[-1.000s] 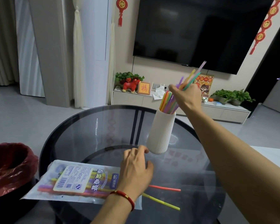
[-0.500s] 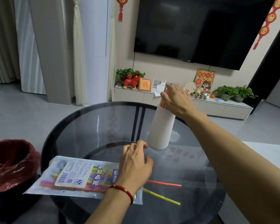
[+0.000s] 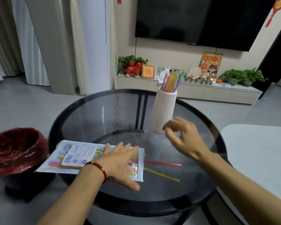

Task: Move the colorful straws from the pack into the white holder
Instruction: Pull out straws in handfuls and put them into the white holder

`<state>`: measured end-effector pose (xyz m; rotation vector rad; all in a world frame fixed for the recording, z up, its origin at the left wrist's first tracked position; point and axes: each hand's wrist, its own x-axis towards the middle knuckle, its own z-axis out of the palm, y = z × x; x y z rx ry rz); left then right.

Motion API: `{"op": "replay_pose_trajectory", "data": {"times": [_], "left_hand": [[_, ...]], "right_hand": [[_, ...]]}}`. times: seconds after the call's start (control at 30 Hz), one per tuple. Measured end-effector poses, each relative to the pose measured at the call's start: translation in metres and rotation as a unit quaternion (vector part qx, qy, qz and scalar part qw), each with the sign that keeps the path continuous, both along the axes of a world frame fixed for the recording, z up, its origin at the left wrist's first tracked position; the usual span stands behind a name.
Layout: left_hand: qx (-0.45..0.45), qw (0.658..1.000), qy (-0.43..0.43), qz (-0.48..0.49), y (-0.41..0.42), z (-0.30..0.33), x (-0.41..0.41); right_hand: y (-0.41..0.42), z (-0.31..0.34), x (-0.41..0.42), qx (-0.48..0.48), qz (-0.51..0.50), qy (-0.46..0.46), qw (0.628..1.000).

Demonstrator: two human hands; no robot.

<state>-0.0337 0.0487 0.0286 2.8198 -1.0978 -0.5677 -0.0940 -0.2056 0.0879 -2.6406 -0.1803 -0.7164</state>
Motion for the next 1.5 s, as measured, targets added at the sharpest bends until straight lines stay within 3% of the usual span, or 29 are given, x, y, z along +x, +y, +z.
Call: {"op": "replay_pose_trajectory", "data": {"times": [0.07,0.13,0.5,0.57,0.63,0.73,0.87,1.0,1.07,1.27,1.5], "left_hand": [[0.015,1.000,-0.009,-0.003,0.000,-0.005,-0.003],[-0.001,0.999,-0.038,-0.003,-0.004,-0.005,-0.005],[-0.046,0.974,-0.222,-0.025,-0.018,0.013,-0.024],[-0.039,0.959,-0.278,-0.036,-0.022,0.018,-0.027],[-0.039,0.946,-0.319,-0.048,-0.025,0.024,-0.030],[-0.018,0.920,-0.385,-0.071,-0.033,0.030,-0.039],[0.012,0.889,-0.443,-0.117,-0.047,0.031,-0.045],[0.040,0.900,-0.424,-0.097,-0.040,0.026,-0.037],[0.035,0.915,-0.394,-0.077,-0.037,0.019,-0.033],[-0.025,0.955,-0.293,-0.035,-0.030,-0.001,-0.021],[-0.159,0.976,-0.148,0.017,-0.041,-0.001,-0.026]], "right_hand": [[0.009,-0.038,-0.020,-0.088,0.049,0.162,0.982],[0.014,-0.062,-0.029,-0.157,0.057,0.248,0.954],[0.015,-0.070,-0.027,-0.186,0.033,0.191,0.963],[0.015,-0.070,-0.026,-0.110,0.018,0.205,0.972],[0.015,-0.069,-0.026,0.039,0.017,0.254,0.966],[0.017,-0.067,-0.024,0.304,0.031,0.325,0.895],[0.025,-0.071,-0.025,0.463,0.070,0.368,0.803],[0.026,-0.079,-0.026,0.504,0.093,0.373,0.774],[0.021,-0.081,-0.026,0.494,0.087,0.348,0.792],[0.015,-0.075,-0.022,0.396,0.011,0.189,0.898],[0.019,-0.077,-0.017,0.431,0.044,0.168,0.886]]}}
